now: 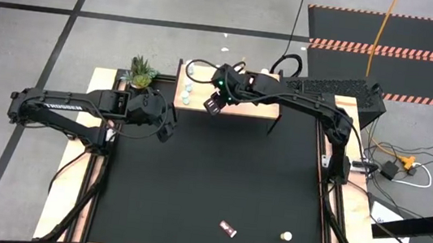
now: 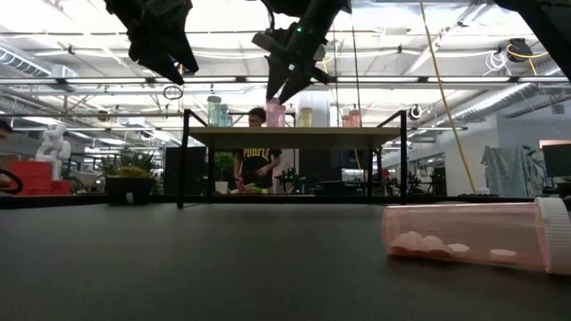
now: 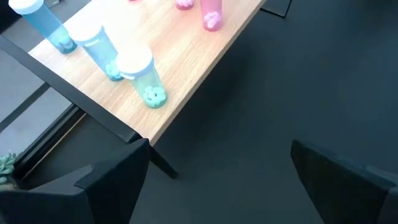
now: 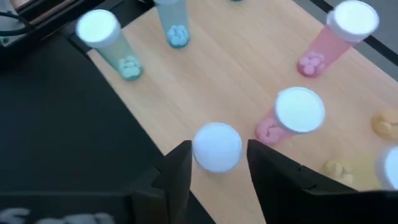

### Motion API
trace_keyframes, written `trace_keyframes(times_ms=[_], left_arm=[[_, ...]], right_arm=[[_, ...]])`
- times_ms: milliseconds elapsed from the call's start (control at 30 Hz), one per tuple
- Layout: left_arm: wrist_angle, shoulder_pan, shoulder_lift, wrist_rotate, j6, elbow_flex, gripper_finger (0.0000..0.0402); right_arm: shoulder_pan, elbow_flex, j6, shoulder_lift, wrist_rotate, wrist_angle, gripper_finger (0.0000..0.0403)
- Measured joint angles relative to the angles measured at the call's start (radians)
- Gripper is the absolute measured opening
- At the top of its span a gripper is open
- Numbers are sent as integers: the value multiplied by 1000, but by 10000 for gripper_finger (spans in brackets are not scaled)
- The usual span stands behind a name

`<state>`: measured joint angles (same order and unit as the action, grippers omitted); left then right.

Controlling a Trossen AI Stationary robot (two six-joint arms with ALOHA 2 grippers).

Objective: Pick and place medicine bottles onto shelf by color
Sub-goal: Put the violet pill bottle aligned with the other violet pill bottles on the shelf, then adjust the violet pill bottle on the shelf

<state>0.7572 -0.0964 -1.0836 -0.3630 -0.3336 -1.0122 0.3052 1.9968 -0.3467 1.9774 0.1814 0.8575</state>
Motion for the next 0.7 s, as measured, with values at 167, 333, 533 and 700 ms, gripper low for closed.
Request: trace_keyframes(times_ms=[167,333,533,700], left_arm=[[2,2,0,14,-18,0,390],[2,16,0,23,-28,0,390],[3,36,0,24,-47,0,390],[4,52,0,25,-68,0,390]], right_arm=[[4,0,-5,0,1,14,168],[2,0,0,0,0,11,169],[-8,-1,12,-7,-7,-8,169],[-2,-1,54,-46,-25,-69,169]])
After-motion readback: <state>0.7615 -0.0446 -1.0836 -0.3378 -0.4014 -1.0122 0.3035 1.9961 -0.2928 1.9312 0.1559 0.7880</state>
